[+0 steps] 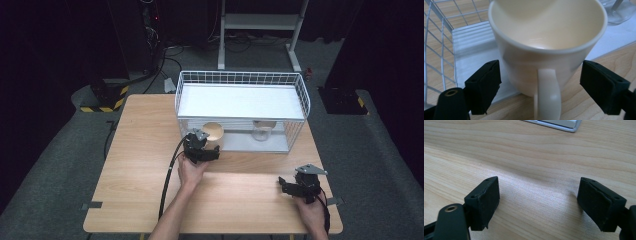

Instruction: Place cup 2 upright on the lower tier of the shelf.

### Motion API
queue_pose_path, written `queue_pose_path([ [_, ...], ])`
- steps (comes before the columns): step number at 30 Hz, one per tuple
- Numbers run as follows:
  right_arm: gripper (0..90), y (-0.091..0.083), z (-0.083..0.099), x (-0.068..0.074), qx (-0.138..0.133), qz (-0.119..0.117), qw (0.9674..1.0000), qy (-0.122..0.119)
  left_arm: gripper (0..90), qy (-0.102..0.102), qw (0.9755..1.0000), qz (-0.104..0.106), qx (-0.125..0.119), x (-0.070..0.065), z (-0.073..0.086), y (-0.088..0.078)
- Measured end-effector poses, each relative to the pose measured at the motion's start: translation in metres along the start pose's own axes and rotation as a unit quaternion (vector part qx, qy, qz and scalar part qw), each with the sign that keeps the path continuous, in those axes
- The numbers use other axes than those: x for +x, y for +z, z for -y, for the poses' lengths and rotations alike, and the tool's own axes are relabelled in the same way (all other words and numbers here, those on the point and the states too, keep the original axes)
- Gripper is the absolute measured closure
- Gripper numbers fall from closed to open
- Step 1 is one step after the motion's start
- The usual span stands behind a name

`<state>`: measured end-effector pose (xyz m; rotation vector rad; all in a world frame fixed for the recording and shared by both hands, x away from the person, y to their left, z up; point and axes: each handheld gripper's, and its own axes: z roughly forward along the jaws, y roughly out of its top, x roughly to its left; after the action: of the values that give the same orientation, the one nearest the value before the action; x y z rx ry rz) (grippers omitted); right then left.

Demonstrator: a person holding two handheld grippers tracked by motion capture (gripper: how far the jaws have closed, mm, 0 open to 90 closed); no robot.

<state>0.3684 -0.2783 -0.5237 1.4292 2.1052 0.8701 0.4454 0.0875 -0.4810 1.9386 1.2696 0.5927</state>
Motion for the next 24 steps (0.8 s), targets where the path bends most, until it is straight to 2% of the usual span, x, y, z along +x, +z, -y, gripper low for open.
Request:
queue_pose_path([
  [4,18.2,0.0000,0.0000,0.0001,0.000,0.000,1.0000,0.001,21.9,0.001,1.0000,-0.004,0.004,-0.0021,0.0033,-0.0006],
  [7,18.2,0.0000,0.0000,0.0001,0.000,0.000,1.0000,0.001,24.2,0.012,0.9998,-0.013,0.006,-0.0043,0.0035,-0.0008],
  [9,18.2,0.0000,0.0000,0.0000,0.000,0.000,1.0000,0.000,25.0,0.008,0.9998,-0.014,0.011,-0.0052,0.0038,-0.0004],
  [15,18.2,0.0000,0.0000,0.0000,0.000,0.000,1.0000,0.000,29.6,0.015,0.9993,-0.023,0.023,-0.0061,0.0047,0.0023],
  [21,18.2,0.0000,0.0000,0.0000,0.000,0.000,1.0000,0.000,33.5,0.004,0.9994,-0.024,0.024,-0.0053,0.0052,0.0058],
  [24,18.2,-0.0001,0.0001,0.0000,0.001,0.000,1.0000,0.000,40.7,0.004,0.9994,-0.028,0.023,-0.0042,0.0054,0.0081],
])
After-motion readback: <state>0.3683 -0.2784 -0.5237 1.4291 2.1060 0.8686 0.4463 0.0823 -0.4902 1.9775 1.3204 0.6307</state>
